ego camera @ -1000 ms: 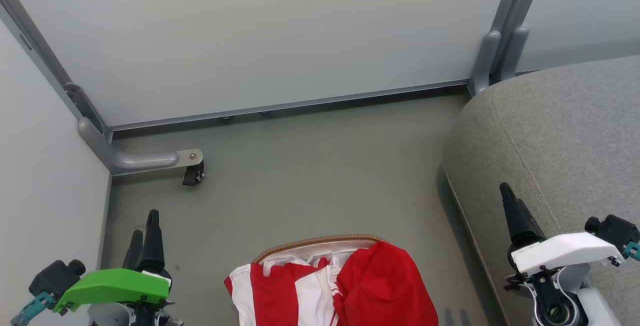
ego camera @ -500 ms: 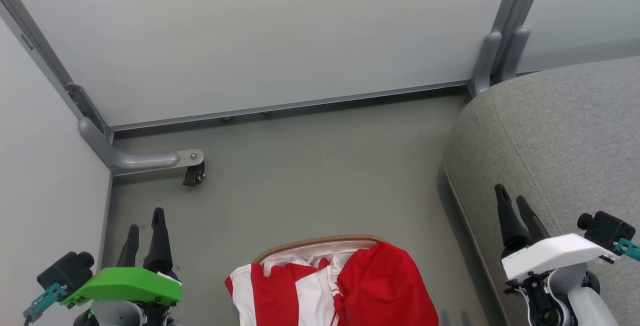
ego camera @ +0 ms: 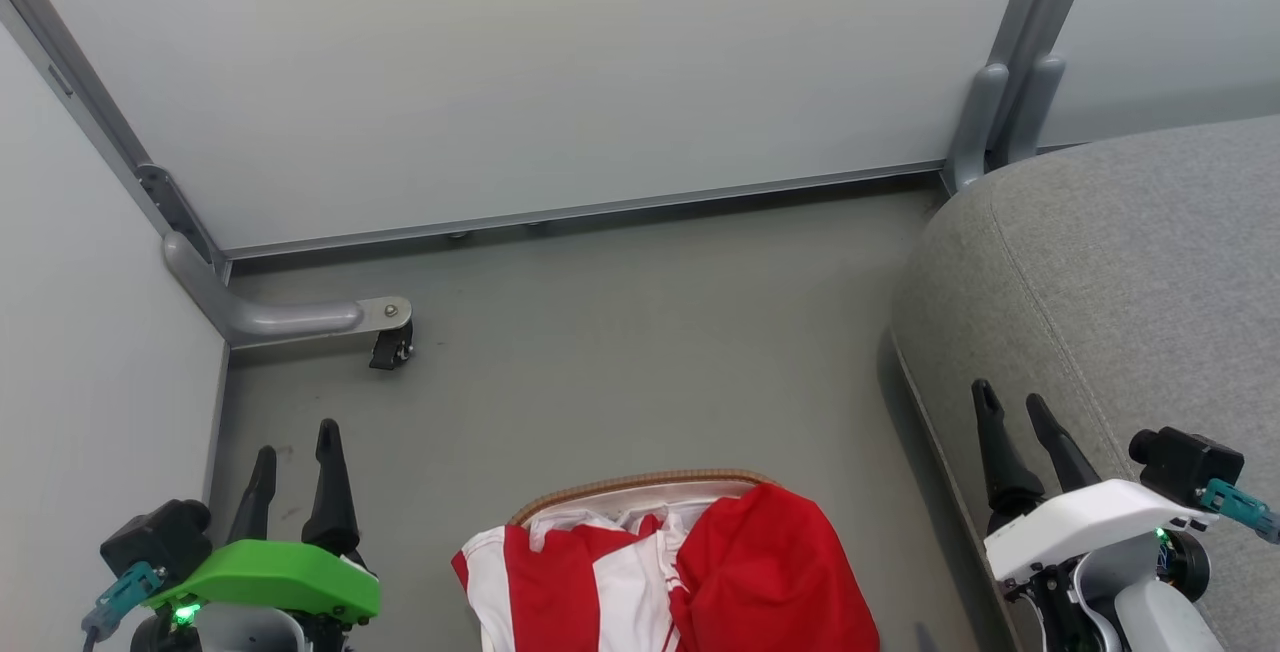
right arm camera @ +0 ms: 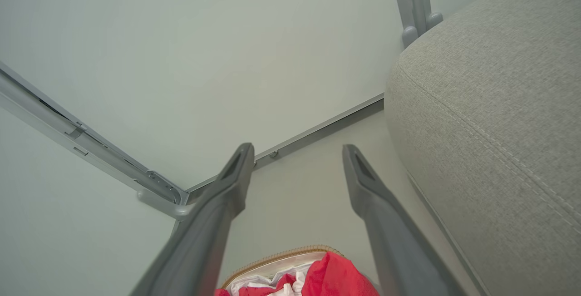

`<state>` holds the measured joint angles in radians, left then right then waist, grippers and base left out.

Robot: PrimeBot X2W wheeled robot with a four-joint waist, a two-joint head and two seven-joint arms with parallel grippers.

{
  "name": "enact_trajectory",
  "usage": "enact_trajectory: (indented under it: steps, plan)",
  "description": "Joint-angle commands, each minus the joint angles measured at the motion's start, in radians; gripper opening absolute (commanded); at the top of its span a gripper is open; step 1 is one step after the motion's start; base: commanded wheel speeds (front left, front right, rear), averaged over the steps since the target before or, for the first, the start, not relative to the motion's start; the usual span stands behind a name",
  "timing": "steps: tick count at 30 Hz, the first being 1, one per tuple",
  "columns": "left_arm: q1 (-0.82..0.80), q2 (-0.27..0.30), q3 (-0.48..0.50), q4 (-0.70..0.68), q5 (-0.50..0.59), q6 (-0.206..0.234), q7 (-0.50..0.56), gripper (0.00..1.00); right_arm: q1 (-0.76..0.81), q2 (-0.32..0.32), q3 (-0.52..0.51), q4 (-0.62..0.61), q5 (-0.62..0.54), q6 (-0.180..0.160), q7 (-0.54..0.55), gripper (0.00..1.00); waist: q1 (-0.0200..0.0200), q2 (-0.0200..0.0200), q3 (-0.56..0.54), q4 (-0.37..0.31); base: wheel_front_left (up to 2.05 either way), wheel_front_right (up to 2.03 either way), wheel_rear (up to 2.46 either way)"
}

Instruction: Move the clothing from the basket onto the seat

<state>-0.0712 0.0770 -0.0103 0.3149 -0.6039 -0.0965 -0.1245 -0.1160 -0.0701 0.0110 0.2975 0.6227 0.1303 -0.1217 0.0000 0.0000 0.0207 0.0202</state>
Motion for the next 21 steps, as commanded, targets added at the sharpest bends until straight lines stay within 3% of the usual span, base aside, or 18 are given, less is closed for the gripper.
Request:
enact_trajectory:
  steps: [1,21]
  plan:
    - [-0.001,0.008,-0.003,-0.011,0.034,0.002,-0.009,1.00,-0.011,-0.006,0.004,-0.007,-0.033,0.000,-0.012,1.00,0.0000,0.0000,0.001,0.001,0.00,0.00,0.00]
    - [0.018,0.004,-0.038,0.000,0.246,-0.008,-0.062,1.00,-0.001,-0.006,0.029,0.017,-0.240,0.000,-0.064,1.00,0.0000,0.0000,-0.003,0.003,0.00,0.00,0.00]
